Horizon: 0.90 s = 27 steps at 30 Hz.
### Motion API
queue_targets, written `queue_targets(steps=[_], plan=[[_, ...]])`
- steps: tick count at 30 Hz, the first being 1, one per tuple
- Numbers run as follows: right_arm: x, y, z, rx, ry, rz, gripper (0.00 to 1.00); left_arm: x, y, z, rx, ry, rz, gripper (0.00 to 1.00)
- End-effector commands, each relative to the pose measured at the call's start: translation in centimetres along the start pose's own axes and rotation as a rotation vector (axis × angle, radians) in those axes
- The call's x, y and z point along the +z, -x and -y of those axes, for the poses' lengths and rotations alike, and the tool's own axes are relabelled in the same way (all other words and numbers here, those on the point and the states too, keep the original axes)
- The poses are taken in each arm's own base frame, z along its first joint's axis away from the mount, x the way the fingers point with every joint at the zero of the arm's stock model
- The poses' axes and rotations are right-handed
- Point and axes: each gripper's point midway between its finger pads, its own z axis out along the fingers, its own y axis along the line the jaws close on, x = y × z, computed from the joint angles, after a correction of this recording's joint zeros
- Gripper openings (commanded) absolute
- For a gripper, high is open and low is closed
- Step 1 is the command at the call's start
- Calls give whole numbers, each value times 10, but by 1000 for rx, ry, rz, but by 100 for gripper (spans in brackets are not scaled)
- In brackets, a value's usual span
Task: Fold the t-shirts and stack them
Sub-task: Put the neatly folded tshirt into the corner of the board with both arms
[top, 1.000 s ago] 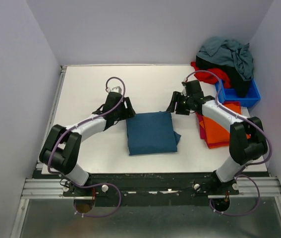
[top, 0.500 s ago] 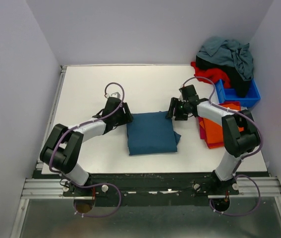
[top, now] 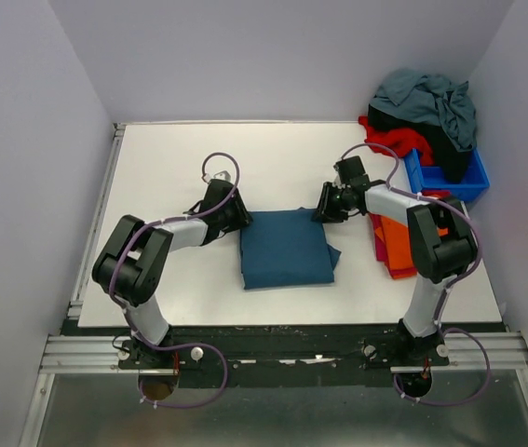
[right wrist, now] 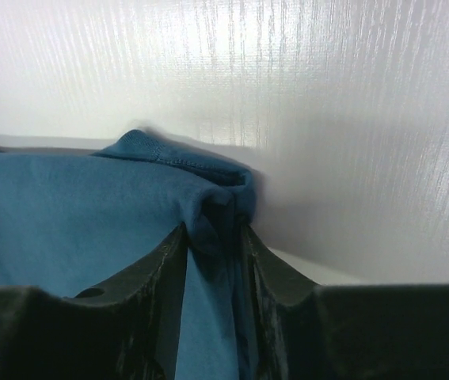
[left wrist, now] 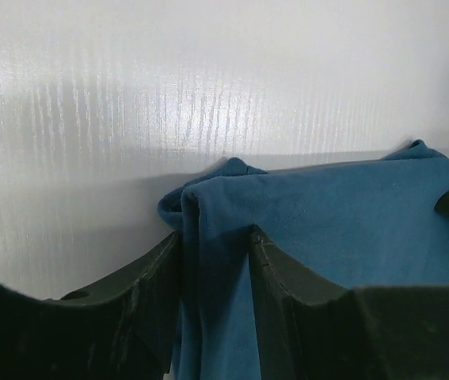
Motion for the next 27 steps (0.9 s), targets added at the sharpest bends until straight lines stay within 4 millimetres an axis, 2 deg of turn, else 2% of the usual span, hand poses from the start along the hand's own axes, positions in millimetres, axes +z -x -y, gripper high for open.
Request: queue_targets(steps=[1,5,7,8,9,13,17,23,27], plan=[[14,-11,5,4,-3,-49,38,9,-13,-3,-26,-3,-46,45],[17,-5,4,-14,-7,-38,17,11,-8,-9,-26,25,-8,29],[17,1,0,-20,-12,-29,5,12,-7,-12,-30,32,13,15],[15,6,-3,-21,-9,-16,1,13,0,-13,-30,42,42,2],[11,10,-5,-24,-5,1,1,13,3,-11,-21,39,54,0],[-20,28,-16,-55,7,113,1,-2,18,6,-2,-5,99,0],[-55,33,-25,-81,36,191,1,-26,31,30,16,-67,147,0],[-112,40,-26,-100,-2,312,1,-71,44,77,62,-155,239,0],[-155,42,-19,-87,-65,377,1,-97,42,117,91,-237,263,0]])
